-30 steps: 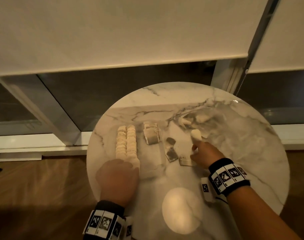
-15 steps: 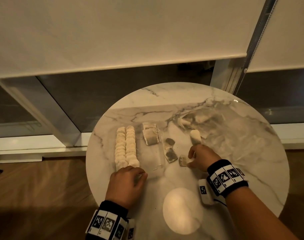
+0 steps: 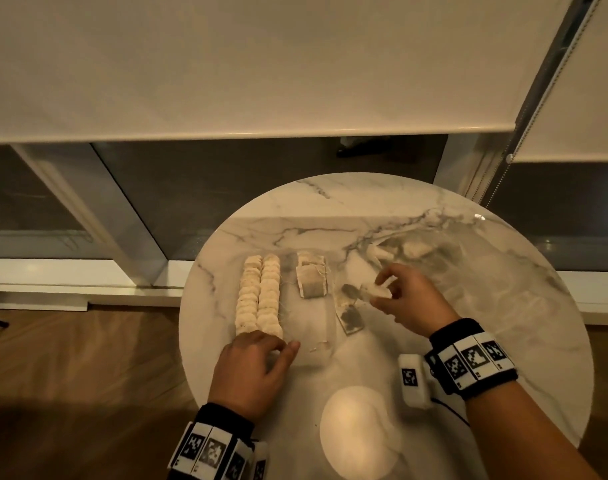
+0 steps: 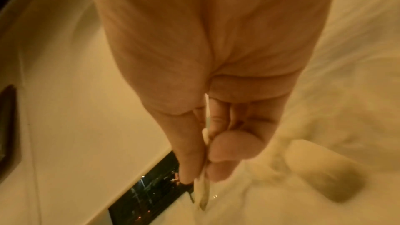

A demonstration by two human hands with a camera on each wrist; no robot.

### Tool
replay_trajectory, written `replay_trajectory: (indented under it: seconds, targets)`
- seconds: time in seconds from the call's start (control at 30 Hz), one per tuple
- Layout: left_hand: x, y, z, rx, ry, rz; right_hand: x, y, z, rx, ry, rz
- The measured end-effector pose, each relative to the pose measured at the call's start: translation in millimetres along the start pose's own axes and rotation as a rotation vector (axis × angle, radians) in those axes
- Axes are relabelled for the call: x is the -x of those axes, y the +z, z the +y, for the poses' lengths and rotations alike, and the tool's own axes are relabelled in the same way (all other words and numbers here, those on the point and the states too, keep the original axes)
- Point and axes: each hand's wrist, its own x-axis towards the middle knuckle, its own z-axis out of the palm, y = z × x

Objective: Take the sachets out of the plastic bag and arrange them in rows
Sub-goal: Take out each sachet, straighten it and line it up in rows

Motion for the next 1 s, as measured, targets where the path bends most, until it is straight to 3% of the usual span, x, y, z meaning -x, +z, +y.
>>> replay_trajectory:
  seconds: [0.13, 0.33, 0.5, 0.67, 0.87, 1.0]
  targets:
    - [-4.4, -4.0, -7.6, -0.073, -0.066, 0.136, -17.4, -1.9, -47.3, -0.006, -0.145, -0.037]
    - [-8.1, -7.9, -15.9, -0.073, -0.26, -0.047, -60.7, 22.4, -116.3, 0.332, -0.289, -0.267]
    - [-6.5, -2.9, -15.5, -0.037, -0.272, -0.071, -97.3, 59.2, -145.2, 0.597, -0.374, -0.487]
    - [-3.2, -3.2, -17.6, -0.026, -0.283, -0.068, -126.9, 89.5, -143.9, 0.894, -0.335, -0.665]
    - [-1.1, -4.5, -18.9, -0.01, -0.28, -0.071, -141.1, 104.6, -144.1, 1.015, -0.307, -0.679]
    - [-1.6, -3.4, -18.6, 0.0, -0.283, -0.076, -142.2, 107.5, -144.3, 1.053, -0.324, -0.602]
